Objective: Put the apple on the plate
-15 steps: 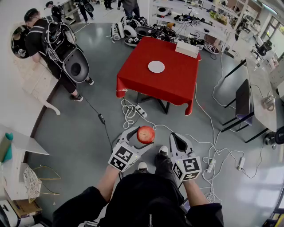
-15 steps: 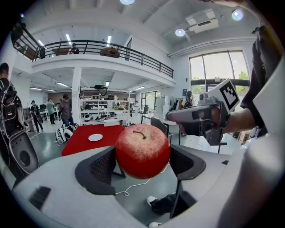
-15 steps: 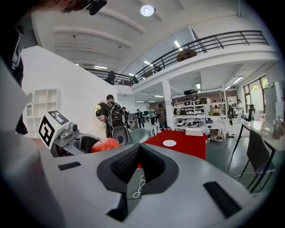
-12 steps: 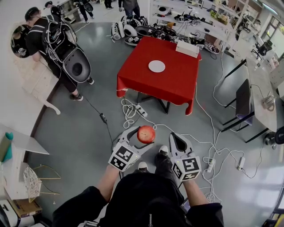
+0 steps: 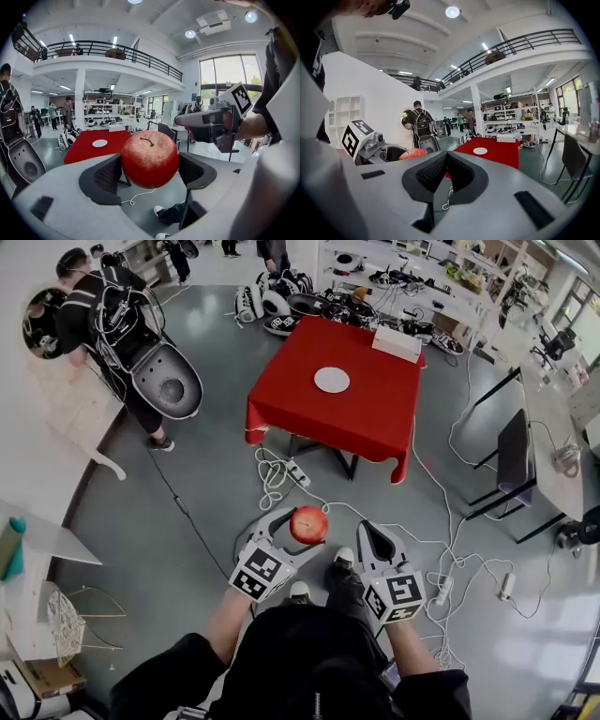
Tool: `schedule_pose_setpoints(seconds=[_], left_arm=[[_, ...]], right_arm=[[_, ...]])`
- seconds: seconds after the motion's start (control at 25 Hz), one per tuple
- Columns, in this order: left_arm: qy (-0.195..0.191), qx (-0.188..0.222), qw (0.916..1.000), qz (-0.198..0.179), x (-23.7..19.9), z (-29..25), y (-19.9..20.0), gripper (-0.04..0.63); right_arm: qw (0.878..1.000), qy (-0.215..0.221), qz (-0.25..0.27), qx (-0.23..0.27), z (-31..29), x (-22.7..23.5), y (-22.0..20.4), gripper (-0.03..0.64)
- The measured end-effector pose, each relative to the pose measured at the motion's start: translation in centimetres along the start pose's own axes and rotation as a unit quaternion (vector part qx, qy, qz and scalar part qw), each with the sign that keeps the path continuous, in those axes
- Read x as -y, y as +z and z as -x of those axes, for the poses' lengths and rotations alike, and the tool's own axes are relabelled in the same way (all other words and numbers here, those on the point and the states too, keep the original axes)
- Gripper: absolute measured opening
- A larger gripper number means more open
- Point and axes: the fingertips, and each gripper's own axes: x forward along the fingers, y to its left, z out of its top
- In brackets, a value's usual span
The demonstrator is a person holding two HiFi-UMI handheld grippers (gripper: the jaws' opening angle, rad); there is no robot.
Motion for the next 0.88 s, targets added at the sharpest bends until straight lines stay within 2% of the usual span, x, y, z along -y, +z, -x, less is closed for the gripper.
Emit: schedule_pose_setpoints(seconds=[0.88], left_arm=[[-0.003, -0.004, 1.0, 0.005, -0.7, 0.3, -0.8, 0.383]], right_arm=[[1.0, 0.013, -0.011, -0.01, -1.1, -0.9, -0.6, 0.011]])
